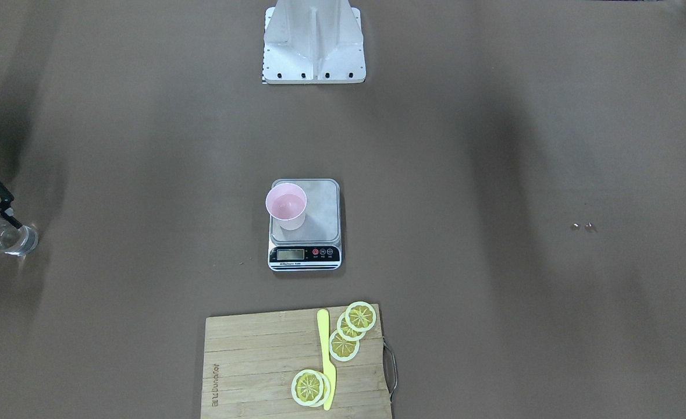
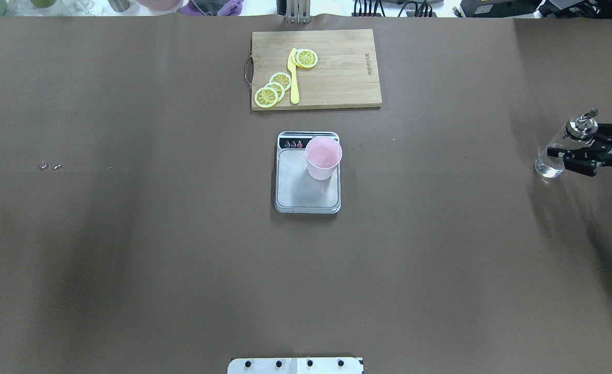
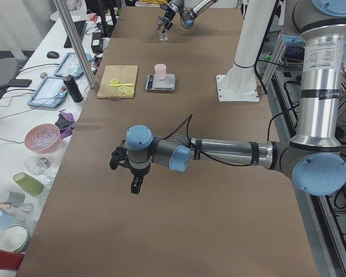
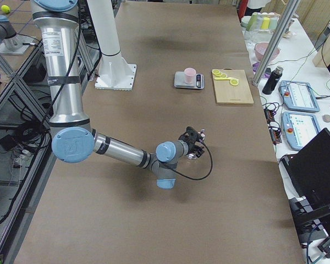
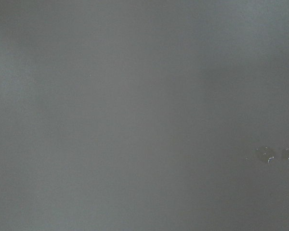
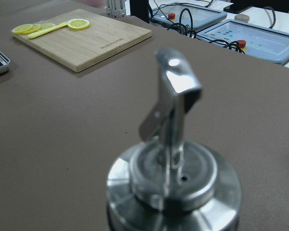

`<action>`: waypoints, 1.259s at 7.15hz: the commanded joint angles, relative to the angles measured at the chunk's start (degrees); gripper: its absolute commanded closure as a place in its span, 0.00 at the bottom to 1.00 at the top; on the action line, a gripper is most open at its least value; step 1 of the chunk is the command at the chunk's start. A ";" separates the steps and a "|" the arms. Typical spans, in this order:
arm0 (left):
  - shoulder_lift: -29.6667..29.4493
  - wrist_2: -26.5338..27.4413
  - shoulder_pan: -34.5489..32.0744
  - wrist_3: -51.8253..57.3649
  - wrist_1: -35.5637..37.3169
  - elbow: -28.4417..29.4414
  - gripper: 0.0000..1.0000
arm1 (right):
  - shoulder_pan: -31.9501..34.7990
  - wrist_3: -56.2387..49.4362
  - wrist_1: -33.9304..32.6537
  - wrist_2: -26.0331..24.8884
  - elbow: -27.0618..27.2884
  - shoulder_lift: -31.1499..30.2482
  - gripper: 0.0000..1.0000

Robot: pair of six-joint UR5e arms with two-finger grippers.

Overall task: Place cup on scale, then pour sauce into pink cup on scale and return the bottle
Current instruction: 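Lower the glass bottle onto the table with the right gripper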

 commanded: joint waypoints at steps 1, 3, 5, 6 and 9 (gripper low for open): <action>0.00 0.00 0.00 0.00 0.00 0.01 0.01 | -0.03 0.24 -0.01 0.04 -0.05 -0.03 0.34; 0.00 0.00 0.00 0.00 0.00 0.01 0.01 | -0.03 0.25 -0.01 0.22 -0.06 -0.38 0.29; 0.00 0.00 0.00 0.00 0.00 0.01 0.01 | -0.03 0.16 -0.01 0.31 0.03 -0.73 0.17; 0.00 0.00 0.00 0.00 0.00 -0.08 0.01 | 0.05 0.07 -0.01 0.39 0.21 -1.08 0.17; 0.17 0.00 0.00 0.00 0.00 0.01 0.01 | 0.14 -0.02 -0.01 0.48 0.47 -1.87 0.00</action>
